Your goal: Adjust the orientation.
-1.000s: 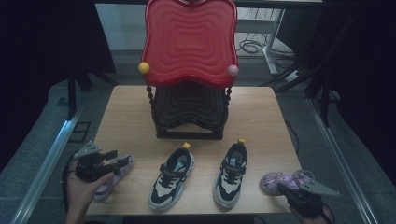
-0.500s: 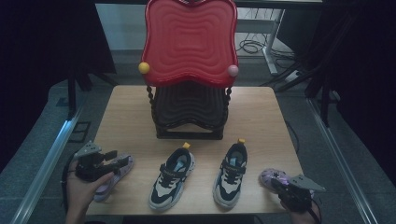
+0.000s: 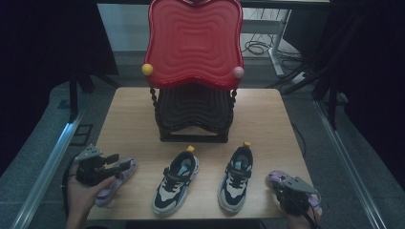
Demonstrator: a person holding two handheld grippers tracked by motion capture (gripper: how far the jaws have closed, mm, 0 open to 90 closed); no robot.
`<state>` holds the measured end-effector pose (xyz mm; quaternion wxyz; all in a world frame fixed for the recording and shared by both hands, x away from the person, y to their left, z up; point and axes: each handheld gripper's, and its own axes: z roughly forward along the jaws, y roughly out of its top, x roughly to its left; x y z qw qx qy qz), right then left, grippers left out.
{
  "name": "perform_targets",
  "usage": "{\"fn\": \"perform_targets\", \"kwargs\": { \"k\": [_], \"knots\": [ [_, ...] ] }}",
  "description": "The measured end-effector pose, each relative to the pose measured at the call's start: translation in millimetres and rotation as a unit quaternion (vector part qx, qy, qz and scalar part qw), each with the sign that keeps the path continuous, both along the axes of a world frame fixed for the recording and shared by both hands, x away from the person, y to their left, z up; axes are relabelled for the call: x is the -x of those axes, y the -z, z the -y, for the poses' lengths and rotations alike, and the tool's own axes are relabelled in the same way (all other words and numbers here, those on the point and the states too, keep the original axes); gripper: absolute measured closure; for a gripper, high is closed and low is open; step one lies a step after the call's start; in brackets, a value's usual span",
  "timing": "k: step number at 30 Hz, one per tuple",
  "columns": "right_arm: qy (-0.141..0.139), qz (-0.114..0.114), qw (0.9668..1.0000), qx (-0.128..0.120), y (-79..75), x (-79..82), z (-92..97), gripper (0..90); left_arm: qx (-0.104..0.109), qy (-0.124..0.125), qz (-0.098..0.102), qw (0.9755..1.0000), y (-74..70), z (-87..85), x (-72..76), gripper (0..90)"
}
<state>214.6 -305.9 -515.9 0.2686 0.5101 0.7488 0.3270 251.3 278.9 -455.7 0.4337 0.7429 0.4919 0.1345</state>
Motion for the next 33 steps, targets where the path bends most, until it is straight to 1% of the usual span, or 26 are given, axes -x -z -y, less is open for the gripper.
{"fn": "perform_targets", "kwargs": {
  "k": [4,5,6,9,13,14,15,16,17,18,19,20,21,22,23,24,27,28,29,30,31,33],
  "knots": [
    [0.007,0.006,0.9999,0.007,-0.2,-0.4,-2.5,89.8,0.001,-0.002,0.000,1.0000,0.3,-1.0,0.1,39.0],
    [0.011,0.010,0.9997,0.021,0.5,-0.8,-6.3,89.7,0.001,-0.003,-0.001,1.0000,0.3,-1.0,0.1,39.0],
    [0.011,0.011,0.9996,0.025,0.8,-1.0,-7.4,89.7,0.001,-0.003,-0.001,1.0000,0.3,-1.0,0.1,39.0],
    [0.009,0.011,0.9994,0.031,1.6,-1.8,-10.3,89.6,0.001,-0.001,-0.001,1.0000,0.3,-0.5,0.0,39.0],
    [0.006,0.010,0.9996,0.026,1.4,-1.1,-11.6,89.5,0.000,-0.001,-0.001,1.0000,0.6,-1.1,-0.2,39.0],
    [0.001,0.009,0.9999,0.011,0.1,-0.3,-10.1,89.3,0.001,-0.003,-0.001,1.0000,0.3,-1.8,0.3,39.0],
    [0.001,0.009,0.9999,0.011,0.1,-0.3,-10.1,89.3,0.001,-0.003,-0.001,1.0000,0.3,-1.8,0.3,39.0],
    [0.001,0.011,0.9999,0.005,-1.3,0.4,-8.9,89.3,0.001,-0.003,0.000,1.0000,0.0,-2.4,0.6,39.0],
    [-0.002,0.016,0.9998,-0.008,-5.4,1.9,-5.0,89.3,0.002,-0.005,0.000,1.0000,-0.3,-3.0,1.0,39.0],
    [-0.002,0.016,0.9998,-0.008,-5.4,1.9,-5.0,89.3,0.002,-0.006,0.000,1.0000,-0.5,-3.7,1.4,39.0],
    [-0.002,0.023,0.9992,-0.031,-11.3,2.7,2.0,89.3,0.002,-0.007,0.000,1.0000,-0.6,-5.1,1.8,39.0],
    [-0.002,0.023,0.9992,-0.031,-11.3,2.7,2.0,89.3,0.002,-0.007,0.000,1.0000,-0.6,-5.1,1.8,39.0],
    [-0.002,0.027,0.9985,-0.047,-15.6,2.5,8.0,89.4,0.003,-0.008,0.001,1.0000,-0.6,-6.1,2.1,39.0],
    [-0.001,0.031,0.9981,-0.054,-18.1,2.0,11.4,89.3,0.003,-0.010,0.000,0.9999,-0.8,-6.4,2.3,39.0],
    [-0.001,0.031,0.9981,-0.054,-18.1,2.0,11.4,89.3,0.003,-0.010,0.000,0.9999,-0.8,-6.4,2.3,39.0],
    [0.000,0.032,0.9976,-0.061,-20.7,1.5,14.5,89.4,0.004,-0.009,0.000,0.9999,-1.2,-6.8,2.4,39.0],
    [-0.001,0.046,0.9957,-0.081,-33.8,-1.7,26.4,89.3,0.004,-0.010,0.000,0.9999,-1.8,-7.8,3.0,39.0],
    [-0.001,0.046,0.9957,-0.081,-33.8,-1.7,26.4,89.3,0.004,-0.010,0.000,0.9999,-1.8,-7.8,3.0,39.0],
    [-0.010,0.054,0.9939,-0.096,-41.4,-3.1,34.3,88.9,0.004,-0.010,0.000,0.9999,-1.9,-8.2,3.2,39.0],
    [-0.015,0.057,0.9929,-0.103,-43.6,-3.5,37.4,88.7,0.004,-0.011,-0.001,0.9999,-2.0,-8.3,3.4,39.0],
    [-0.015,0.057,0.9929,-0.103,-43.6,-3.5,37.4,88.7,0.004,-0.012,-0.001,0.9999,-2.1,-8.6,3.5,39.0],
    [-0.024,0.063,0.9907,-0.118,-48.2,-4.1,44.5,88.4,0.004,-0.014,-0.001,0.9999,-2.4,-9.2,3.7,39.0]
  ]
}}
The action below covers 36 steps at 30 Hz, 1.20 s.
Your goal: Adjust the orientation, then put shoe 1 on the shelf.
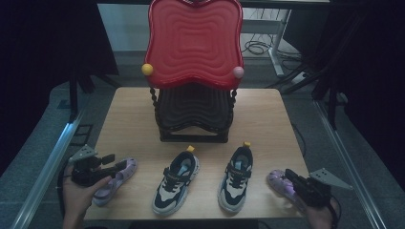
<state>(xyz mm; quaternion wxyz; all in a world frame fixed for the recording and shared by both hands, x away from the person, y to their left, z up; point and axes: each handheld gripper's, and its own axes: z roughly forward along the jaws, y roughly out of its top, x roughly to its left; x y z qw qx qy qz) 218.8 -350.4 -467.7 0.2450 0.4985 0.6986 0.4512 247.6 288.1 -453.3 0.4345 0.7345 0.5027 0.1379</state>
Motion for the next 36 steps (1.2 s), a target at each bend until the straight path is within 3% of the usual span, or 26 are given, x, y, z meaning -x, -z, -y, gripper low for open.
{"fn": "perform_targets", "kwargs": {
  "k": [8,18,23,26,30,36],
  "knots": [
    [-0.013,0.012,0.9998,-0.011,-6.8,3.9,19.5,88.4,-0.002,0.003,-0.004,1.0000,1.8,1.9,-1.8,39.0],
    [-0.025,0.011,0.9996,-0.007,-3.7,6.4,24.7,87.9,-0.001,0.001,-0.004,1.0000,1.8,-0.1,-0.6,39.0],
    [-0.037,0.007,0.9993,-0.002,0.4,7.3,24.4,80.1,-0.005,0.009,-0.006,0.9999,1.6,2.2,0.4,39.0],
    [-0.047,0.012,0.9988,-0.005,-3.0,11.5,27.1,74.0,0.005,0.017,0.001,0.9999,-3.0,-1.0,6.7,39.0],
    [-0.052,0.007,0.9986,-0.012,-4.3,14.5,31.1,69.9,0.011,0.009,0.010,0.9998,-8.5,-10.4,19.8,39.0],
    [-0.053,-0.004,0.9985,-0.015,-0.2,23.5,34.9,63.1,0.020,0.001,0.016,0.9997,0.2,-25.7,44.8,39.7]
  ]
}}
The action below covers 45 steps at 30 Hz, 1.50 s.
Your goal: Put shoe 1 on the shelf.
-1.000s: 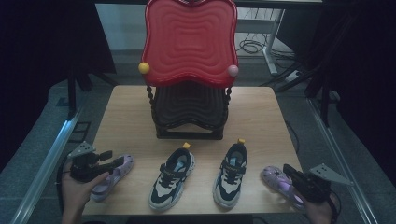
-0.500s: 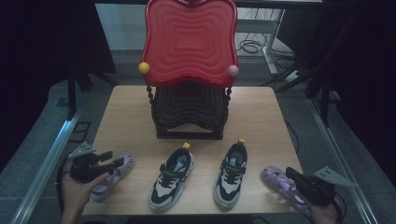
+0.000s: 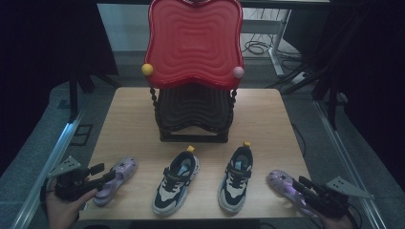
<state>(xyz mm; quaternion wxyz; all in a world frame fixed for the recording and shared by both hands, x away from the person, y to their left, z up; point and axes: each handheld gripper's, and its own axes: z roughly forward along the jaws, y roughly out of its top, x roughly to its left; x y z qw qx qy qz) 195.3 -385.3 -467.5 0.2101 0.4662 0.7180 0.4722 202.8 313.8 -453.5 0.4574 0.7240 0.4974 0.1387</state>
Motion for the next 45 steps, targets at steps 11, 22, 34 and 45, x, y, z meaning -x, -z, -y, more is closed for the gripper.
{"fn": "perform_targets", "kwargs": {
  "k": [11,22,34,45],
  "knots": [
    [0.000,-0.006,0.9998,-0.018,0.5,0.0,-0.5,60.0,-0.017,0.007,-0.032,0.9993,23.3,-7.4,22.4,45.4],
    [0.006,-0.020,0.9995,-0.022,5.0,1.2,1.6,59.3,-0.053,0.023,-0.063,0.9963,42.5,3.5,14.3,57.8],
    [0.004,-0.029,0.9992,-0.027,8.9,1.2,1.5,59.0,-0.086,0.034,-0.075,0.9929,49.7,10.3,4.9,71.7],
    [-0.007,-0.042,0.9991,0.000,0.8,8.8,9.2,59.2,-0.092,0.045,-0.087,0.9909,50.0,11.5,-0.8,80.0]
  ]
}}
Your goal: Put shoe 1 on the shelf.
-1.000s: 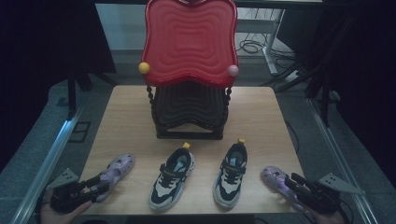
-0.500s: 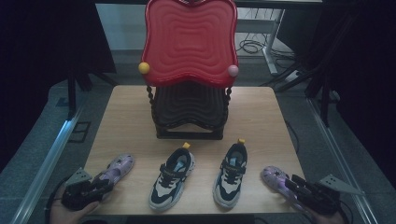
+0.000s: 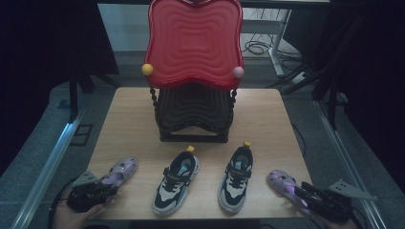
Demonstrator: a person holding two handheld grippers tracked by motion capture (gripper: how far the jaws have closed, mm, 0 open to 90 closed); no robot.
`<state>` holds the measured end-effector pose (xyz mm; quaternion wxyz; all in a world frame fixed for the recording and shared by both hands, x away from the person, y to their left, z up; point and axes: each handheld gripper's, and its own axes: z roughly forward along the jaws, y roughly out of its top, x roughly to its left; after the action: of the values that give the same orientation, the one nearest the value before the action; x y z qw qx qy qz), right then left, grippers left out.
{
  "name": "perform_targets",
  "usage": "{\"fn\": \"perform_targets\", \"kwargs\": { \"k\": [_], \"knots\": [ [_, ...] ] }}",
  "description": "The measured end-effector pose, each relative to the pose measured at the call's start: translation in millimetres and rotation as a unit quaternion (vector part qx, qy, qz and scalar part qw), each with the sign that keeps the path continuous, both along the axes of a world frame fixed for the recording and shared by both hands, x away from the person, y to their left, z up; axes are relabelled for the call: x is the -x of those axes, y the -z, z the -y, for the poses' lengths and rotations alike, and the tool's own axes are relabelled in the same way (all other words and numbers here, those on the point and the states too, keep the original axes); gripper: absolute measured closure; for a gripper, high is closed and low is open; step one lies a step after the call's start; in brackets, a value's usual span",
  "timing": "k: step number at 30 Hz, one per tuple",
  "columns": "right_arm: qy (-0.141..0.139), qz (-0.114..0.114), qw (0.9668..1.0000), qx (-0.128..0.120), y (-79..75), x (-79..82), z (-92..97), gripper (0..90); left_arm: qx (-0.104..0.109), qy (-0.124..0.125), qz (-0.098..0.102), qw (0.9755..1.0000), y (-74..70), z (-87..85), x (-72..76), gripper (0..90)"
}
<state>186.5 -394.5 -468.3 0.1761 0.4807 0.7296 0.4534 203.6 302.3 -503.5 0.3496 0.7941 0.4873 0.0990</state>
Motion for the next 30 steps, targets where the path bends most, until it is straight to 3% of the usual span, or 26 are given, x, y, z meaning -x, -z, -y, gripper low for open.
{"fn": "perform_targets", "kwargs": {
  "k": [5,6,7,9,11,19,30],
  "knots": [
    [-0.006,-0.035,0.9990,0.026,5.3,8.4,3.9,60.4,0.001,-0.004,-0.001,1.0000,-1.7,-2.0,0.4,82.8],
    [-0.007,-0.051,0.9983,0.028,10.3,9.1,4.8,61.2,0.000,-0.003,-0.001,1.0000,-1.7,-2.1,0.1,83.0],
    [-0.007,-0.051,0.9983,0.028,10.3,9.1,4.8,61.2,0.000,-0.003,-0.002,1.0000,-1.7,-2.0,-0.3,83.0],
    [-0.011,-0.078,0.9966,0.023,18.5,6.3,4.9,63.3,0.000,-0.004,-0.005,1.0000,-1.7,-1.1,-0.3,83.0],
    [-0.010,-0.090,0.9956,0.025,21.7,3.1,4.5,67.0,0.003,-0.005,-0.004,1.0000,-1.3,-1.9,-0.3,83.2],
    [-0.022,-0.104,0.9941,0.017,26.8,-3.9,4.1,81.3,0.011,-0.005,-0.006,0.9999,-0.7,-4.2,-0.8,83.9],
    [-0.026,-0.099,0.9944,0.028,26.8,-5.0,3.2,84.9,0.015,-0.006,-0.005,0.9999,-1.2,-6.4,-1.2,84.7]
  ]
}}
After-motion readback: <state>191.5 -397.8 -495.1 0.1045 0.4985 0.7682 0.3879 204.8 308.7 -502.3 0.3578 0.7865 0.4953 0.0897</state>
